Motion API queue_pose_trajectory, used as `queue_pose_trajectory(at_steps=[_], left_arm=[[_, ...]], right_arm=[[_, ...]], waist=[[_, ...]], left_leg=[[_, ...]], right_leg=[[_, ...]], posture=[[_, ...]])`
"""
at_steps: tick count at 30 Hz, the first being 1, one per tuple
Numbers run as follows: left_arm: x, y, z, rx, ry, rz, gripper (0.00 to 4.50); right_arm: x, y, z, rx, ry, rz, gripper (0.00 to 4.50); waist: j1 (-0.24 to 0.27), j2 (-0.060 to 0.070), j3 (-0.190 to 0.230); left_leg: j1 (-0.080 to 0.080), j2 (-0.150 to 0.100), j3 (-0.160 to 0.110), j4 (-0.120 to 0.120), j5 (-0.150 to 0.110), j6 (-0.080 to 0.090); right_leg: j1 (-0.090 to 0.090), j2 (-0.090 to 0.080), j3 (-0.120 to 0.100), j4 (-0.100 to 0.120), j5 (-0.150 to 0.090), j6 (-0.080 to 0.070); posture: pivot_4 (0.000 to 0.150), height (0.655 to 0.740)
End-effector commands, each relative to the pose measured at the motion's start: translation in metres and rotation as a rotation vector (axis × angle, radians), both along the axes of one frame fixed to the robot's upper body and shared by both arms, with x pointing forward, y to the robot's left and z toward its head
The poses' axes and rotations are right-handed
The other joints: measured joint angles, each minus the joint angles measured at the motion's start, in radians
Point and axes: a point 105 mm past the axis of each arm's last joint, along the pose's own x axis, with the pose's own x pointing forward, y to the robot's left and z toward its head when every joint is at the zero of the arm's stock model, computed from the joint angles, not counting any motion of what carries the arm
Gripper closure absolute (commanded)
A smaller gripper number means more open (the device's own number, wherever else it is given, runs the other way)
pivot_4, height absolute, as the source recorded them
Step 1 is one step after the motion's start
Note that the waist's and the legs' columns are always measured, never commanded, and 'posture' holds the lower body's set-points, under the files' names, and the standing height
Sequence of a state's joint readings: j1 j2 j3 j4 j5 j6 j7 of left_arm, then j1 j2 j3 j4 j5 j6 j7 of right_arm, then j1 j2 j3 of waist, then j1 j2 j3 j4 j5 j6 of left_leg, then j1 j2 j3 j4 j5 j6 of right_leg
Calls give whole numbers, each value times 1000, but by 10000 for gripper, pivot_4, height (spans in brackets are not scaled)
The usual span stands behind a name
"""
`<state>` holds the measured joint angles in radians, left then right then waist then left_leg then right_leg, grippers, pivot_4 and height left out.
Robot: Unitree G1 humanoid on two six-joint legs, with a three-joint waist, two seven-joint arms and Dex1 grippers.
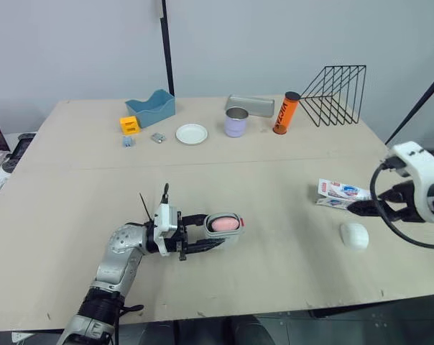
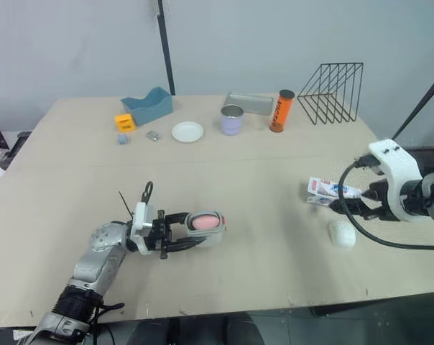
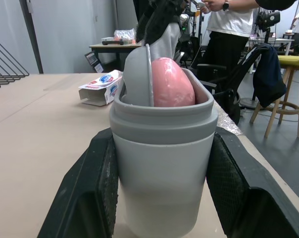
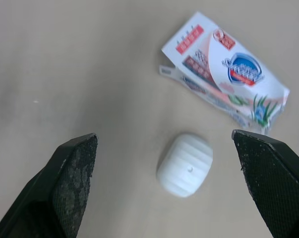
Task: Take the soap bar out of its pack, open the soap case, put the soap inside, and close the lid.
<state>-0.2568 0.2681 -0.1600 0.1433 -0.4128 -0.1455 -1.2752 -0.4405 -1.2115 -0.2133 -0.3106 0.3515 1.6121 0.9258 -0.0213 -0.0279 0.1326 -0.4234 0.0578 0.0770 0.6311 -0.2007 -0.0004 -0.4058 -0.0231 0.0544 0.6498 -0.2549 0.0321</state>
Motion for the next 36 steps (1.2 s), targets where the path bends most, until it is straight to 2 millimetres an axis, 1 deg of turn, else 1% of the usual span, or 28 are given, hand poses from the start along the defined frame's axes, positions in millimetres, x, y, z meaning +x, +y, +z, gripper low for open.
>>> queue_pose_trajectory(at_steps=[1,3,4,7,9,15,23,28,36], left_arm=[[0,2,11,-13,-44,-2,25689],[-1,2,9,-8,-42,2,25689],[-2,2,8,-6,-40,5,25689],[-4,2,5,2,-39,12,25689],[-5,3,3,11,-39,14,25689],[-9,2,4,13,-44,7,25689],[-11,1,3,25,-47,5,25689],[-11,2,3,26,-47,11,25689],[-10,2,3,22,-50,36,25689]], right_arm=[[-8,-13,-17,-18,43,-74,164],[-7,-13,-27,-3,63,-86,164],[-7,-14,-31,-11,71,-98,164],[-6,-20,-36,-25,74,-138,164],[-4,-22,-37,-16,73,-157,164],[-1,-22,-51,-9,112,-181,164],[10,-28,-61,22,133,-254,164],[16,-30,-66,42,143,-281,164],[23,-32,-81,64,169,-308,164]], waist=[[0,0,0],[0,0,0],[0,0,0],[0,1,0],[0,1,0],[-1,1,0],[0,1,-1],[-1,1,-1],[-1,1,-1]], left_leg=[[0,0,0,0,0,0],[0,0,0,0,0,0],[0,0,0,0,0,0],[0,0,0,0,0,0],[0,0,0,0,0,0],[0,0,0,0,0,0],[0,-1,0,0,0,0],[0,-1,0,0,0,0],[0,-1,1,0,0,0]], right_leg=[[0,0,0,0,0,0],[0,0,1,0,-1,7],[0,0,1,0,-1,7],[0,0,2,0,-1,10],[0,0,2,0,-1,10],[0,0,2,0,-1,10],[0,0,3,0,-1,10],[0,1,3,0,-1,9],[0,1,3,0,-1,10]], posture=[[1500,7393],[1500,7393],[1500,7393],[1500,7393],[1500,7393],[1500,7393],[1500,7393],[1500,7393],[1500,7393]])
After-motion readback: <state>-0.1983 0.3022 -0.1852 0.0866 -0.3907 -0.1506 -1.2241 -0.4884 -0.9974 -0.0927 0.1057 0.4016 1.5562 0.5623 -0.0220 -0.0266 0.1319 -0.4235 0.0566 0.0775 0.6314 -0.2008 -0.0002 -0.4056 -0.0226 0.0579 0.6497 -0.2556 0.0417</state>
